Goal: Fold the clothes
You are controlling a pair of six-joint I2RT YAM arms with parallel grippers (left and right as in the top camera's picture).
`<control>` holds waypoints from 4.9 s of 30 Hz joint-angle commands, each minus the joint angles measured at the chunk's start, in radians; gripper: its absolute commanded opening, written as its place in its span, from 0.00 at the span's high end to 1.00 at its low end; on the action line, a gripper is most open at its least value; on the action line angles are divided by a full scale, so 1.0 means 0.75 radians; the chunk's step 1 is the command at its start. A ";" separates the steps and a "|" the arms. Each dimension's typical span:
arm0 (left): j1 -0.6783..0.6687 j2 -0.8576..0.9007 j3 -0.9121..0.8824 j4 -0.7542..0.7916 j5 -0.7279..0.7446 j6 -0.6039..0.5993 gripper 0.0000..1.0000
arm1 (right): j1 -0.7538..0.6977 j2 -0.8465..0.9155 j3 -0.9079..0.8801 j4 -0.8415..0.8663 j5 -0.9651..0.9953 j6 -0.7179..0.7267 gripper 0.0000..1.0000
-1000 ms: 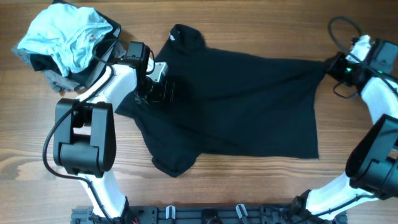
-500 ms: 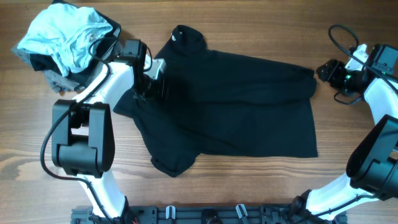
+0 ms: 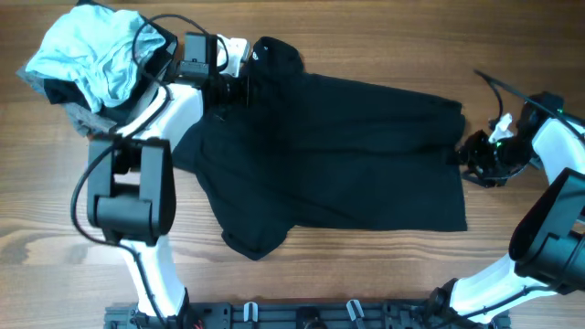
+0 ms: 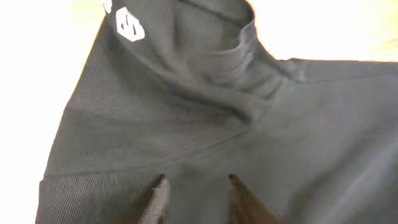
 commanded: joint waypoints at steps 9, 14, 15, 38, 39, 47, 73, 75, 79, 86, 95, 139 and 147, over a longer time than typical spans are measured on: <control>-0.003 0.167 0.008 0.066 -0.133 -0.010 0.86 | 0.082 -0.027 -0.283 0.263 0.122 -0.037 0.89; -0.003 0.167 0.008 0.127 -0.264 -0.066 0.84 | -0.012 -0.027 -0.261 0.081 0.590 0.394 0.96; -0.003 0.167 0.008 0.128 -0.265 -0.071 0.82 | -0.048 -0.028 -0.248 0.016 0.678 0.457 0.96; 0.005 -0.103 0.021 -0.418 -0.012 -0.109 0.32 | -0.034 -0.117 0.013 0.665 -0.123 -0.048 0.37; 0.005 -0.098 0.021 -0.491 -0.013 -0.102 0.30 | -0.023 -0.091 0.013 0.699 -0.079 0.057 0.37; 0.005 -0.094 0.020 -0.691 -0.028 -0.095 0.25 | 0.043 0.153 0.071 0.896 -0.042 0.138 0.41; 0.005 -0.094 0.020 -0.724 -0.027 -0.095 0.21 | 0.022 0.337 0.097 1.490 -0.103 0.381 0.96; 0.005 -0.094 0.020 -0.724 -0.027 -0.095 0.21 | 0.008 0.337 0.097 1.429 -0.173 0.341 0.72; 0.005 -0.094 0.020 -0.723 -0.027 -0.095 0.20 | 0.059 0.340 0.096 1.189 -0.091 0.106 0.52; 0.005 -0.094 0.020 -0.723 -0.027 -0.096 0.18 | 0.188 0.407 0.095 1.200 0.068 0.104 0.27; 0.005 -0.094 0.020 -0.728 -0.027 -0.096 0.18 | 0.162 0.441 0.177 1.221 0.071 0.246 0.96; 0.213 -0.231 -0.462 -0.574 -0.124 -0.246 0.96 | -0.079 -0.144 0.305 -0.150 -0.127 -0.005 0.36; 0.467 -0.237 -0.266 -0.589 -0.075 -0.413 0.96 | -0.079 -0.144 -0.060 -0.106 -0.107 -0.006 0.35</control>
